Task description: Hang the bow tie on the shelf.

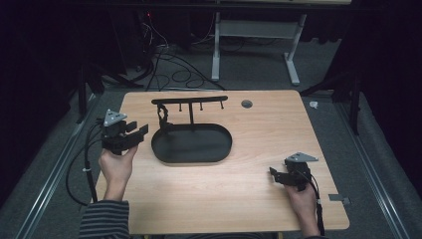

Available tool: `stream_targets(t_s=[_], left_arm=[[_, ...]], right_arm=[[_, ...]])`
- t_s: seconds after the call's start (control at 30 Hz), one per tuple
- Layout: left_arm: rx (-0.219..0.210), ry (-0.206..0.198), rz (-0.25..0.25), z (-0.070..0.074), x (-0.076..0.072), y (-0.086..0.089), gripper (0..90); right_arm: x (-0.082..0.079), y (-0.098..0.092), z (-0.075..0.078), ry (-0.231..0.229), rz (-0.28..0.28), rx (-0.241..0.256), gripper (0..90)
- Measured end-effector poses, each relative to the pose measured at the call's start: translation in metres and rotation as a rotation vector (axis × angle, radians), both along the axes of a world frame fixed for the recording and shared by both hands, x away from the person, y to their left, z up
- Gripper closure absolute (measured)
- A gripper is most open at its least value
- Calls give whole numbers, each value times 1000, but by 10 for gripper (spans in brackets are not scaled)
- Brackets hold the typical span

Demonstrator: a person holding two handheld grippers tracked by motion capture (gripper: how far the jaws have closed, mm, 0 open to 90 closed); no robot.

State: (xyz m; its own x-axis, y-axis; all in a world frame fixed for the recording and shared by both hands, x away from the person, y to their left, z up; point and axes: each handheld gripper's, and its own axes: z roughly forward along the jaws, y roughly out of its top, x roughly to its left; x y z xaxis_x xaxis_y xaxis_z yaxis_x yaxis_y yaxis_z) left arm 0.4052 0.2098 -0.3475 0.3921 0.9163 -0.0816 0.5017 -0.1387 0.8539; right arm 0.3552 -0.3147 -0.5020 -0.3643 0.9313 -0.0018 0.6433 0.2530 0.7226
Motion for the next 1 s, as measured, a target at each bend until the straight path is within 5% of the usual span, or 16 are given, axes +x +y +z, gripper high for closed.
stream_targets(t_s=[1.0], left_arm=[[-13, -8, 5, -6, -17, 7, 527]], right_arm=[[0, 0, 0, -2, 1, -4, 296]])
